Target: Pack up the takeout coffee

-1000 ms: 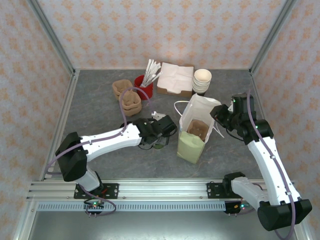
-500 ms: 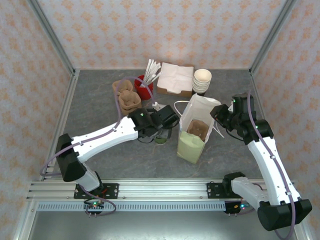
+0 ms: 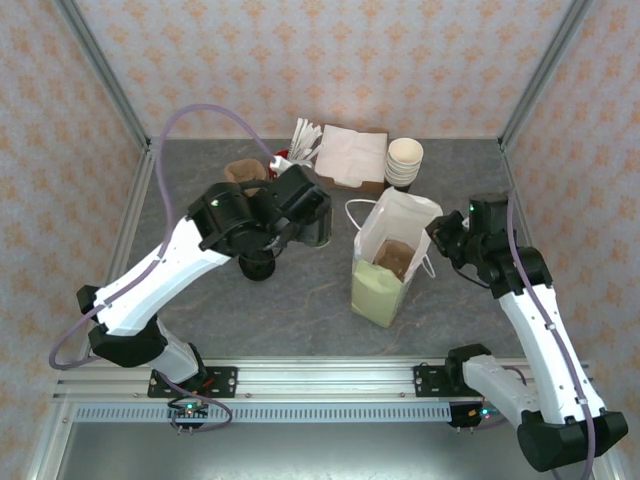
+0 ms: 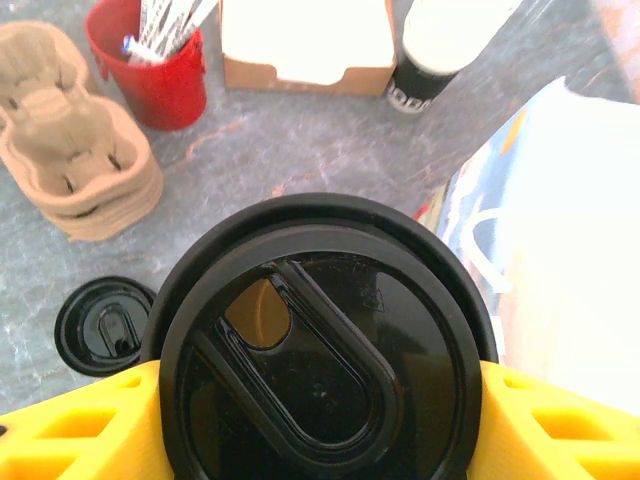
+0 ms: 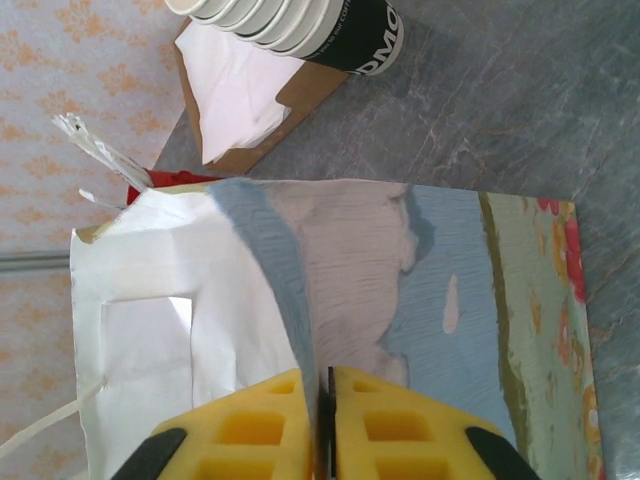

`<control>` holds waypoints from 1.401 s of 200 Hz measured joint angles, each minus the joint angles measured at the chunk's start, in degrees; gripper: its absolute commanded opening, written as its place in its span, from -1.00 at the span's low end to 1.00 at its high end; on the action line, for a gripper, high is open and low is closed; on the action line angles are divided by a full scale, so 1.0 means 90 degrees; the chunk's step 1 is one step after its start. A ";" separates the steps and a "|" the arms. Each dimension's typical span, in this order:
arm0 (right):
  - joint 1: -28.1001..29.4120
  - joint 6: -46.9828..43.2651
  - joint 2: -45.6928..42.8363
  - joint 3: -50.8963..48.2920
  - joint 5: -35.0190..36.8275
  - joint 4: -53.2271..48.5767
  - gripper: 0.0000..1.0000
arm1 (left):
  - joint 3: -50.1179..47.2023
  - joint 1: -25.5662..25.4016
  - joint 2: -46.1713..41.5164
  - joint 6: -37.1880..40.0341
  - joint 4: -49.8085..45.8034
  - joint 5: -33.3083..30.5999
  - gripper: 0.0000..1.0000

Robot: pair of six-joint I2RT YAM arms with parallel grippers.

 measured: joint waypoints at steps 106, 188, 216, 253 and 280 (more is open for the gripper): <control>0.1515 0.1304 0.0430 -0.0087 0.1010 0.0639 -0.95 | 0.2635 -0.0226 0.0440 0.0391 -0.0367 0.0430 0.24; 0.2256 0.1661 0.0850 0.0063 0.1469 0.1056 -0.82 | 0.1569 -0.0376 0.0823 0.0398 0.0158 0.0833 0.24; 0.2259 0.1746 0.0809 0.0058 0.1523 0.1144 -0.54 | 0.0882 -0.0376 0.0826 0.0393 0.0240 0.0653 0.25; 0.2181 0.1443 0.0503 0.0053 0.1688 0.1222 -0.08 | 0.0639 -0.0369 0.0874 0.0517 0.0503 0.0481 0.25; 0.1445 0.0775 0.0440 0.0185 0.1277 0.1171 -0.03 | 0.0534 -0.0335 0.0928 0.0680 0.0741 0.0457 0.25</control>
